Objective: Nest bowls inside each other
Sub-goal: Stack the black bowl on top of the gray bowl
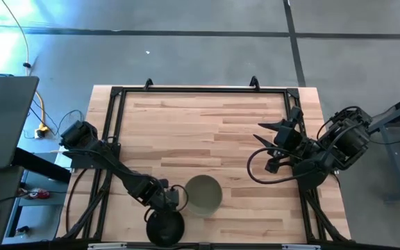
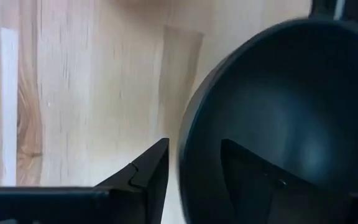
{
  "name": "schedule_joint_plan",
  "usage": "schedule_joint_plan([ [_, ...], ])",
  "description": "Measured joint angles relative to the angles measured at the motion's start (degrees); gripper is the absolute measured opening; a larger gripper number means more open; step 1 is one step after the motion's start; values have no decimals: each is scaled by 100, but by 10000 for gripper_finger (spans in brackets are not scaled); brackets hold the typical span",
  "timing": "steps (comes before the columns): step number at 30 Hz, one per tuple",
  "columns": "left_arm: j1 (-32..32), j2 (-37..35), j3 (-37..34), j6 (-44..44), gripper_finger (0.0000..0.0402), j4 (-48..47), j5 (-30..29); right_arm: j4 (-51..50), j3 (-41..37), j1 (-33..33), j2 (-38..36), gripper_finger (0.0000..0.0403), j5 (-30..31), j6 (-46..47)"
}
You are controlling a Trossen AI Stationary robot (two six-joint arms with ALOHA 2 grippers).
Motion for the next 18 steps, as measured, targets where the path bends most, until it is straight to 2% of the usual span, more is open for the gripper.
schedule_joint_plan([
  [10,0,-2,2,78,128,-196,25,-1,0,-2,0,147,-43,90],
  [13,9,-2,2,97,108,-239,29,-2,0,0,0,147,-48,105],
  [18,9,-2,2,129,55,-268,89,-2,0,0,0,147,-50,154],
])
